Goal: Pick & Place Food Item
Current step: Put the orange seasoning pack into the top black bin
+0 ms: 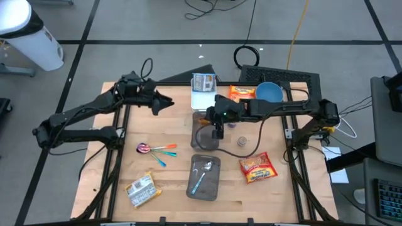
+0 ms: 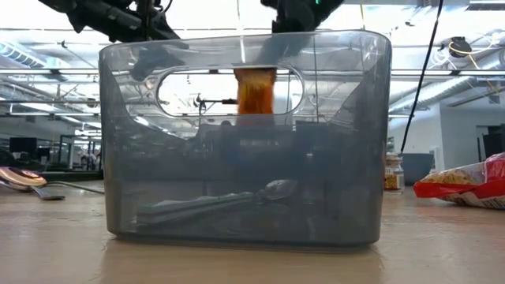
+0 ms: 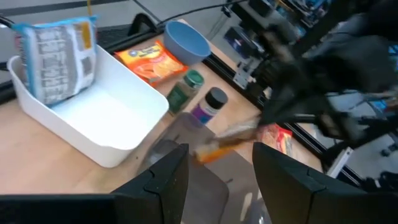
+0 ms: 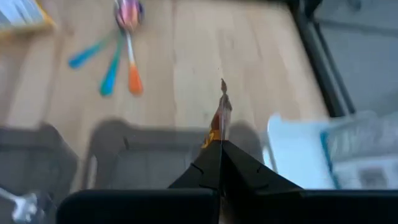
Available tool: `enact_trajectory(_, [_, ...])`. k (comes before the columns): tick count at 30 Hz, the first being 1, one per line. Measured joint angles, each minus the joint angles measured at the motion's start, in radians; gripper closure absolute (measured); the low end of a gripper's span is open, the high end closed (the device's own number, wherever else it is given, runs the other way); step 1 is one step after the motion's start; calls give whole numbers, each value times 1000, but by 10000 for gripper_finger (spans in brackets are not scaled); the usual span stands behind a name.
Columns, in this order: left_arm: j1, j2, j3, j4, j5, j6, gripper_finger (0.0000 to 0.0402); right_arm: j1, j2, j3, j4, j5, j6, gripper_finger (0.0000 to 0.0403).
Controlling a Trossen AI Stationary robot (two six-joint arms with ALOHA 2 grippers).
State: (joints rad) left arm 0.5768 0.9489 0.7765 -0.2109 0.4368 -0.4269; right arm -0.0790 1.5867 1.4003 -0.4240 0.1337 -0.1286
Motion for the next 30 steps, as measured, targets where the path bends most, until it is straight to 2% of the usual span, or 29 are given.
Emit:
enact_trajectory(6, [-40, 0, 0, -1, -13, 4, 215, -20, -2, -61, 36, -3, 25, 403])
enact_trajectory(12, [-71, 0, 0, -2, -19, 4, 215, -43, -1, -162, 185, -1, 67, 403])
enact_trajectory(18, [-83, 0, 0, -2, -28, 0, 215, -58, 0, -219, 238, 0, 66, 403])
enact_trajectory(30, [-84, 0, 0, -2, -40, -3, 215, -99, 0, -277, 242, 0, 50, 403])
